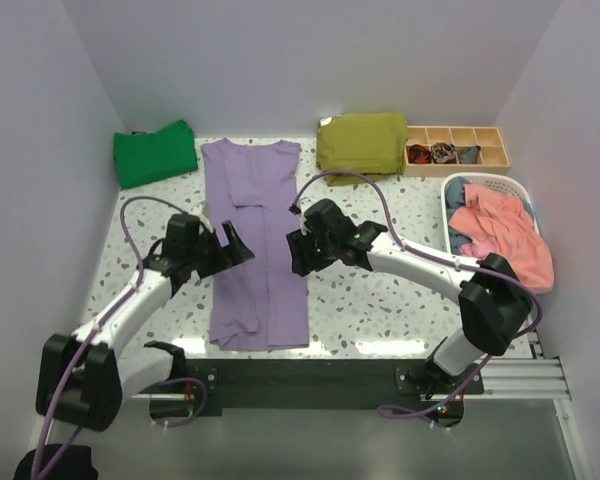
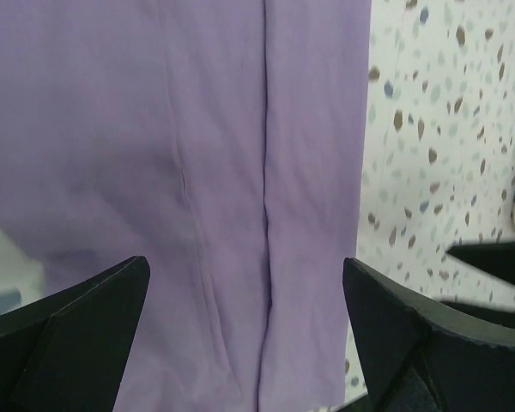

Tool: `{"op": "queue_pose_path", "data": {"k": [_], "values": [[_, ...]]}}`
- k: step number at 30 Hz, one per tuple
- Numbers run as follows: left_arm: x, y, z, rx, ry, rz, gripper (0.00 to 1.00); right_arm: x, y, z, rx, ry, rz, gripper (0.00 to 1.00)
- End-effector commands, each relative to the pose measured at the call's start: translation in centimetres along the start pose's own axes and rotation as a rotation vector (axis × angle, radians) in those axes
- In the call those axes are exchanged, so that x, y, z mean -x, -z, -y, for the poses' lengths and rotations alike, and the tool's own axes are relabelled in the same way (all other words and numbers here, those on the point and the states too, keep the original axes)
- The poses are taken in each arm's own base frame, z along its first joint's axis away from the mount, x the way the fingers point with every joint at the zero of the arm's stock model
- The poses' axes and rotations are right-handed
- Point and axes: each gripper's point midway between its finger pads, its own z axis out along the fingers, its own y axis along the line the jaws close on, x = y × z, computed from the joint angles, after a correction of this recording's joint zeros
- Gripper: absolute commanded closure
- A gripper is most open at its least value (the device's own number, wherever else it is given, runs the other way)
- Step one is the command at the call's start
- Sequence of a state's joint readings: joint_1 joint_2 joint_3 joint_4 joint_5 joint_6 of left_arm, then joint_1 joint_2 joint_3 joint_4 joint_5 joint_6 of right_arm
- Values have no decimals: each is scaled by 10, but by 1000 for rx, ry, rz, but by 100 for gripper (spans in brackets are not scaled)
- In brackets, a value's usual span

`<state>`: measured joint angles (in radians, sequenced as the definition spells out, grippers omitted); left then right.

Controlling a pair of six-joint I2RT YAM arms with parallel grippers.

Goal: Fold and stack the t-shirts
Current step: Rotate the tshirt 90 degrees

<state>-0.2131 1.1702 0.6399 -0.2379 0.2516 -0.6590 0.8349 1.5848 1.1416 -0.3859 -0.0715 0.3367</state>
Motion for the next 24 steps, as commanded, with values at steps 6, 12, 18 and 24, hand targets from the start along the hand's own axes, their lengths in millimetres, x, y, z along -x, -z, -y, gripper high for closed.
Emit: {"op": "queue_pose_path", "data": {"k": [6, 12, 18, 24], "values": [[-68, 53, -14, 21, 136, -56, 0, -28, -8, 1, 35, -144, -36, 46], [-92, 48, -2, -159, 227, -64, 0, -41, -7, 1, 46, -143, -61, 46], [-114, 52, -45, 77, 218, -115, 0, -44, -3, 4, 35, -135, -64, 46], [-140, 70, -63, 316, 186, -200, 0, -62, -2, 9, 13, -172, -104, 46]]}}
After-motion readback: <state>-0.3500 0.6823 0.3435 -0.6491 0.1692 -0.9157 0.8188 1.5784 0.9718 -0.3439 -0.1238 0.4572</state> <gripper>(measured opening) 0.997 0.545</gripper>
